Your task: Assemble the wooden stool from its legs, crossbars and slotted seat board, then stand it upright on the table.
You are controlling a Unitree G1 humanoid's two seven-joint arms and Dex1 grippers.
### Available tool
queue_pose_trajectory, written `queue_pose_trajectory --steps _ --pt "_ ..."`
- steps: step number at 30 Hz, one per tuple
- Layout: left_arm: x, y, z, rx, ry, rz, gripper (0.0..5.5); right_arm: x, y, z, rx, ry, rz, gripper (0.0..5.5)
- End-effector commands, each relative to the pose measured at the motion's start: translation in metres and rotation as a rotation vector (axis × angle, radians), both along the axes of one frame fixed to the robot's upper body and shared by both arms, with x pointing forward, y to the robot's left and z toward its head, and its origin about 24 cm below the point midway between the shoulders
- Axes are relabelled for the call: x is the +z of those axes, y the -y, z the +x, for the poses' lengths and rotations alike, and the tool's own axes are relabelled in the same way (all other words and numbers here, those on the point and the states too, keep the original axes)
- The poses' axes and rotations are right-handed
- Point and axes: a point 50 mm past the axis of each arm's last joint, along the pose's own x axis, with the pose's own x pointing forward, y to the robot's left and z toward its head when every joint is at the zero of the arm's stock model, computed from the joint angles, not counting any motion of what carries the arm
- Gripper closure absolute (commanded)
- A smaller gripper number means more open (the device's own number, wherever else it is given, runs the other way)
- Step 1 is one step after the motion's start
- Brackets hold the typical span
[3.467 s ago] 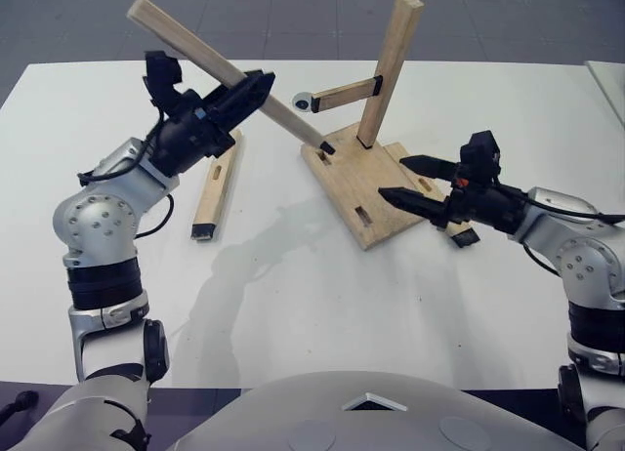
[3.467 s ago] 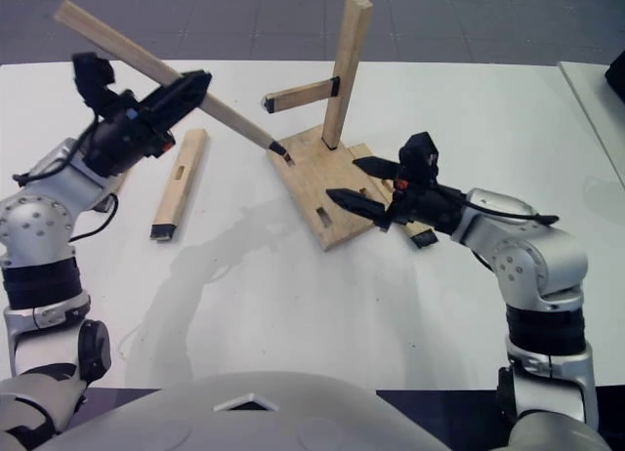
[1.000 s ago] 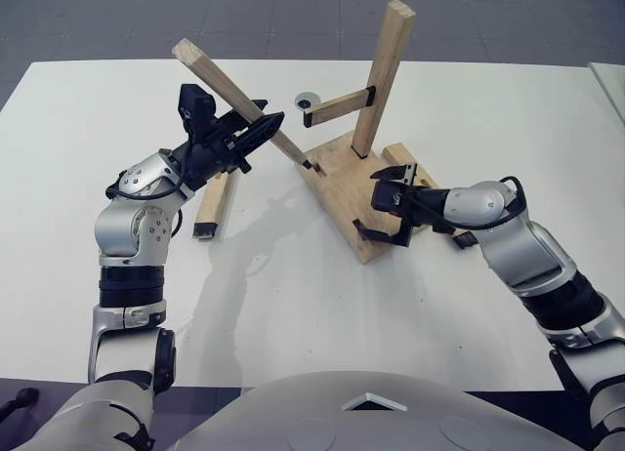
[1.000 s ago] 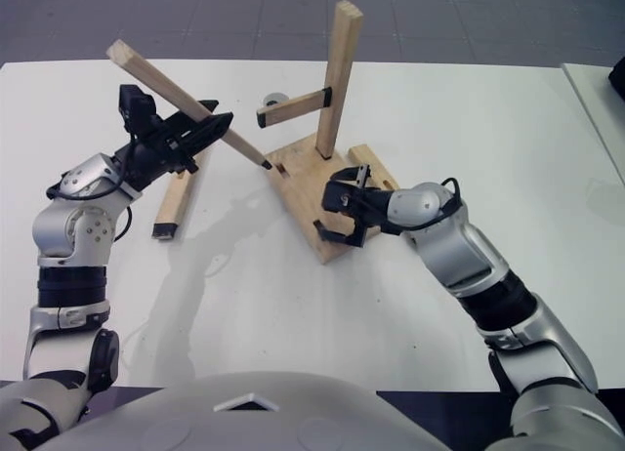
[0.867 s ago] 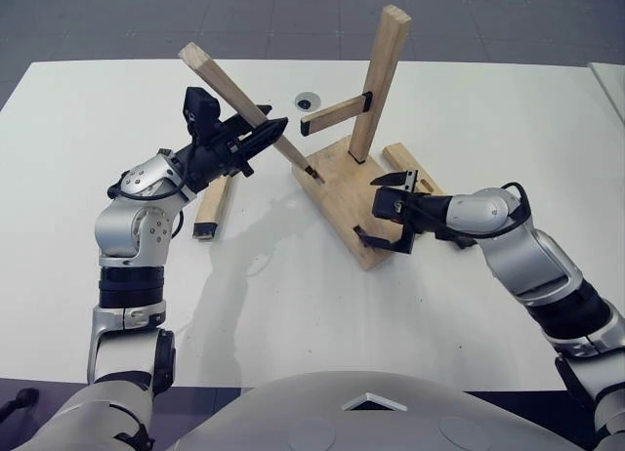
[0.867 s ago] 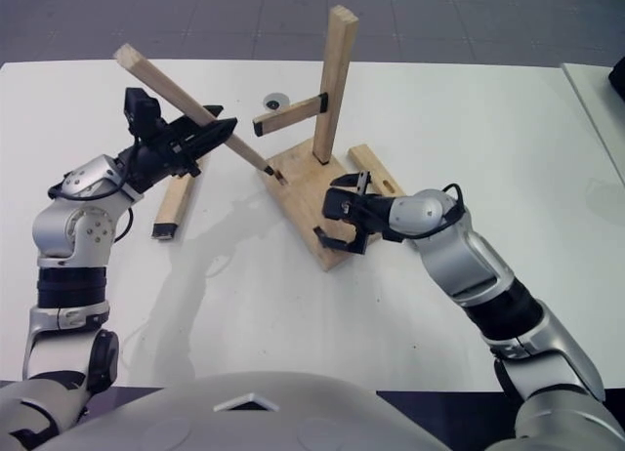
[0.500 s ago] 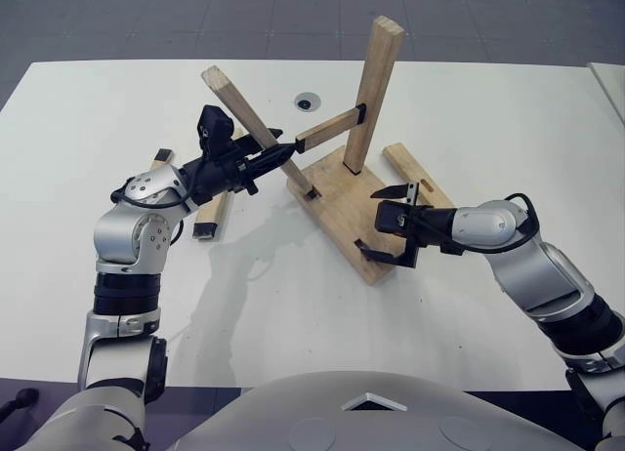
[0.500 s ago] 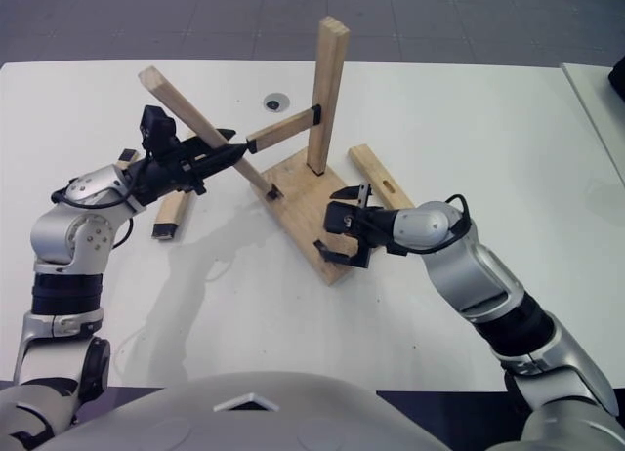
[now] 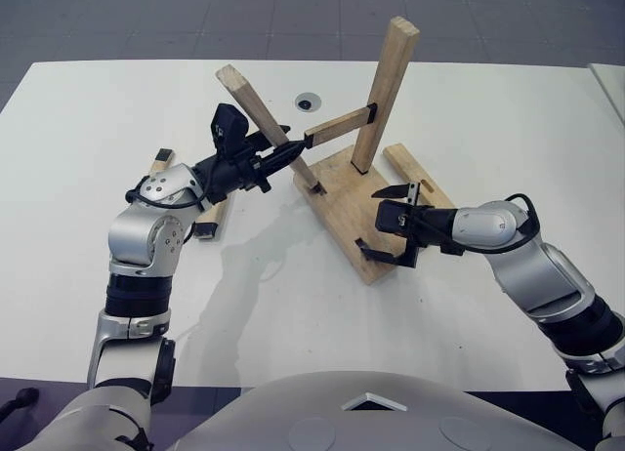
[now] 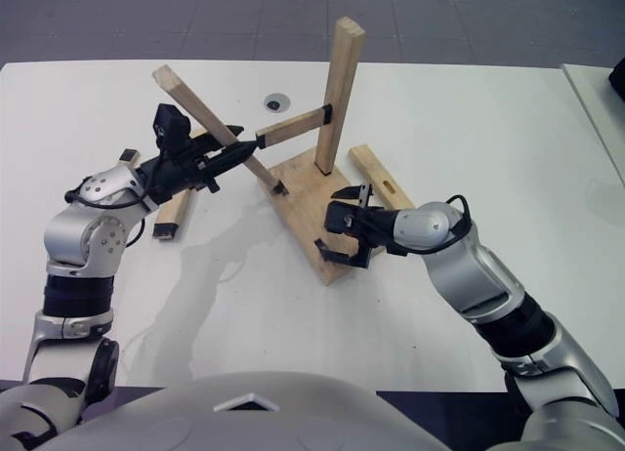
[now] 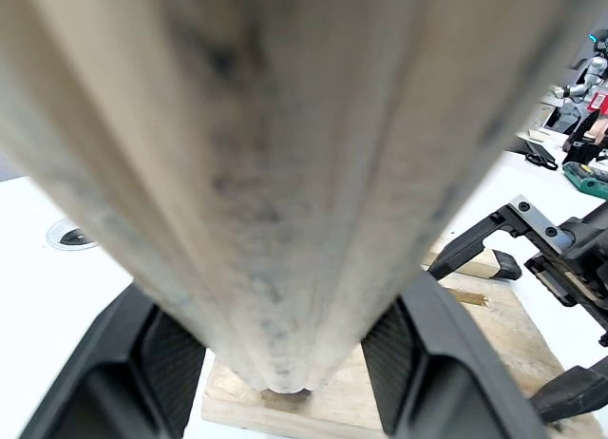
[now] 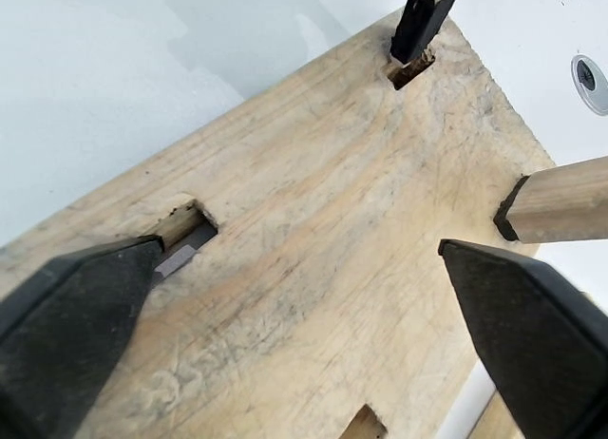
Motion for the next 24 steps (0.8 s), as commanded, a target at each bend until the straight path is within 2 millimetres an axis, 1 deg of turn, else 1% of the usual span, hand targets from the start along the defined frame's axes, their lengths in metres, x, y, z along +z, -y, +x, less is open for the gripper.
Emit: queue_pose_trajectory --steps 1,4,11,17,21,24 --pt "-0.004 0.004 -0.001 -0.009 -0.053 -0.042 3.46 -0.024 0.006 -0.012 -0.015 -0.122 -0.055 0.1" --pt "-0.002 0.004 0.0 -0.01 -0.053 -0.055 3.46 -0.025 0.005 -0.013 -0.014 -0.125 -0.054 0.1" --pt "-0.009 0.001 0.0 -0.019 -0.017 0.039 3.46 -0.026 0.005 -0.015 -0.015 -0.132 -0.049 0.1" --pt "-0.011 -0.001 0.007 0.007 0.03 0.094 3.46 -0.026 0.003 -0.017 -0.018 -0.135 -0.045 0.1" --pt "-0.013 -0.005 0.005 -0.015 0.013 0.125 3.46 -0.027 0.004 -0.018 -0.021 -0.136 -0.047 0.1" --pt "-0.012 -0.011 0.003 -0.028 -0.001 0.129 3.46 -0.027 0.004 -0.018 -0.024 -0.136 -0.049 0.1"
